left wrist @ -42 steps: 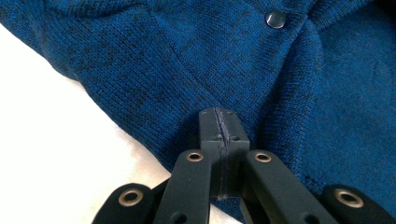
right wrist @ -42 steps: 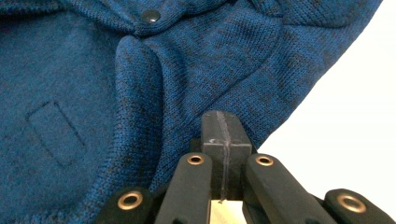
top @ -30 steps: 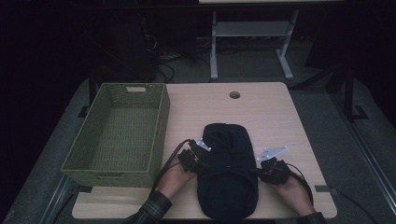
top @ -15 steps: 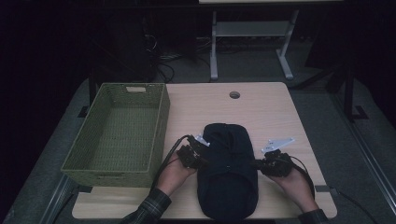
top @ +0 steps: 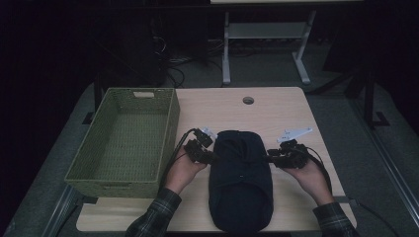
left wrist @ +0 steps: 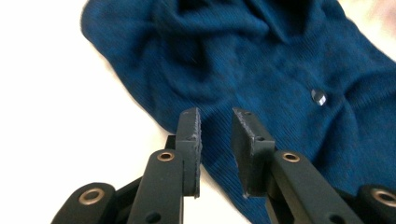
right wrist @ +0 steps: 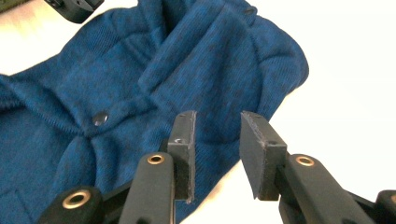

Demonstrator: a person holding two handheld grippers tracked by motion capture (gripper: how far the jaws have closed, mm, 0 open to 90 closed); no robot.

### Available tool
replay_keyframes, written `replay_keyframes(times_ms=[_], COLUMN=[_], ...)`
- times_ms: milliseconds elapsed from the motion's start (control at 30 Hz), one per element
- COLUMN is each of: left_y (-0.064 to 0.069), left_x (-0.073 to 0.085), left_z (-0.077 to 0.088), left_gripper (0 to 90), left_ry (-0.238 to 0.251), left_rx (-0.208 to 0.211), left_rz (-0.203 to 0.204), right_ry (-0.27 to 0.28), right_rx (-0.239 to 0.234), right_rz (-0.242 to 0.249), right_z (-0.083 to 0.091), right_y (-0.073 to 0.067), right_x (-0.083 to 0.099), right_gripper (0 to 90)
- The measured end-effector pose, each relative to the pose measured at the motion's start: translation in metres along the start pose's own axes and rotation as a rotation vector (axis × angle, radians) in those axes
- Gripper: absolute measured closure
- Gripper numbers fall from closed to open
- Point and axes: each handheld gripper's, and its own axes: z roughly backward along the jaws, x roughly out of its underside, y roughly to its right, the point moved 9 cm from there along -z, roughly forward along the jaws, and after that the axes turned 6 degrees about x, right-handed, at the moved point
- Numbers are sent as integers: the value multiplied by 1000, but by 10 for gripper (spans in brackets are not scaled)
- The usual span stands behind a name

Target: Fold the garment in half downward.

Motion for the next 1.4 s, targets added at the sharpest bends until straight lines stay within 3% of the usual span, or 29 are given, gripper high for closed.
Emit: replay_keyframes(times_ms=[467, 733, 867, 967, 1100, 1267, 1400], left_y=[-29, -53, -67, -73, -79, -82, -84], left_x=[-31, -51, -58, -60, -59, -50, -49], left_z=[-3, -7, -14, -21, -35, -48, -53], left_gripper=[672, 624, 607, 588, 560, 547, 541], left_ry=[3, 3, -4, -13, -23, -68, -73], left_rx=[-65, -104, -114, -113, -102, -83, -82], left_rz=[14, 14, 15, 19, 35, 33, 29], right_ry=[11, 11, -15, -8, -38, -87, -121], right_rx=[27, 29, 26, 24, 18, 2, 0], right_rz=[-9, -17, -40, -60, -74, -68, -58], right_z=[-10, -28, -42, -52, -66, -82, -90], right_y=[27, 40, 49, 57, 64, 65, 63], right_x=[-38, -52, -56, -59, -57, -48, -40], right_gripper=[654, 662, 660, 657, 643, 624, 618])
